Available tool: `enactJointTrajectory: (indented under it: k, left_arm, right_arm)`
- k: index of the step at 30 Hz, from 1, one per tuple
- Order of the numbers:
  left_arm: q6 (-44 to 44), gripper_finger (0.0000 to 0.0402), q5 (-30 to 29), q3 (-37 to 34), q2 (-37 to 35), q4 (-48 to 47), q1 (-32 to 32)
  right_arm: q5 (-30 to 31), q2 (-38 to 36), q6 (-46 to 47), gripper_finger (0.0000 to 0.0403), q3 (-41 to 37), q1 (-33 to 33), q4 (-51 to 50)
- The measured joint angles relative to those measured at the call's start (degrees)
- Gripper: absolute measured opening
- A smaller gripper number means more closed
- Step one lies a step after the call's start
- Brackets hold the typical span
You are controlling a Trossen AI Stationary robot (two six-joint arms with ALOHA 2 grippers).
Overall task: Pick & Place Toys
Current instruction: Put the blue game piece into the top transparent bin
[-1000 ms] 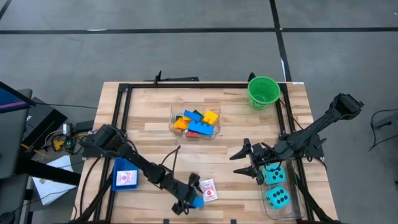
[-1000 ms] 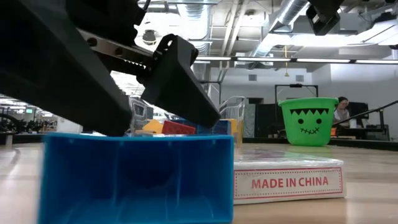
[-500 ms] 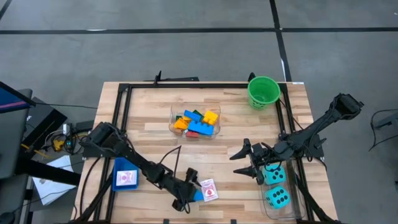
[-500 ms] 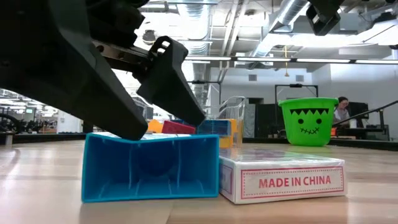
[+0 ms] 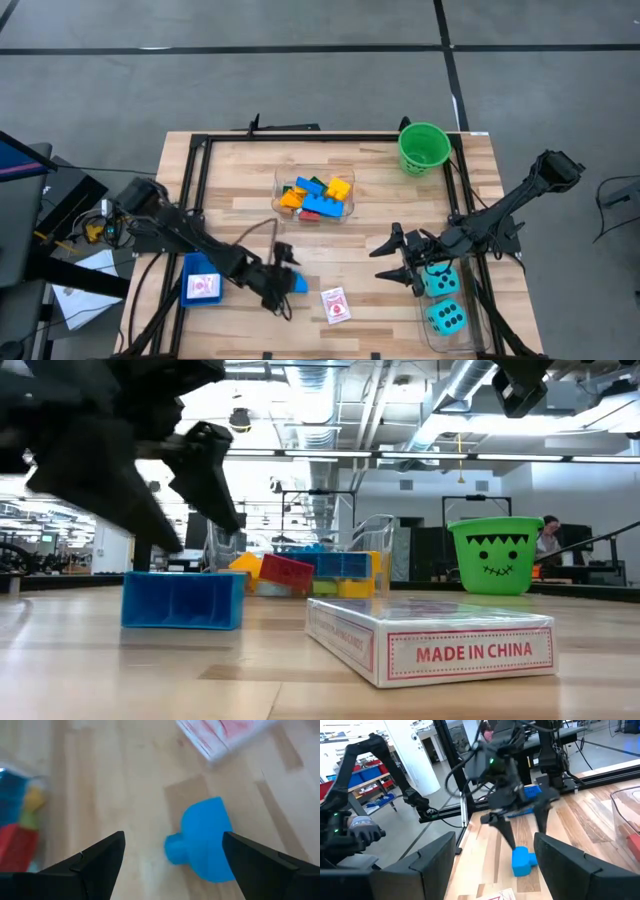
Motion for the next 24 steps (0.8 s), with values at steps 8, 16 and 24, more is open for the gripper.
enactJointTrajectory:
  k: [8, 16, 24]
  left_arm:
    - [-9.1, 0.0343, -1.0, -9.5, -8.2, 14.4, -2.1]
    - [-9.0, 0.0394, 0.9, -11.6, -2.6, 23.4, -4.3]
    - [-9.1, 0.0399, -3.9, -11.5, -0.7, 25.5, -4.0]
  right_arm:
    - [0.0, 0.0, 0.3, 0.026, 0.0, 0.0, -0.2]
    - [-0.3, 0.0, 0.3, 0.026, 0.0, 0.0, -1.2]
    - [-0.3, 0.0, 0.4, 0.026, 0.0, 0.0, -1.7]
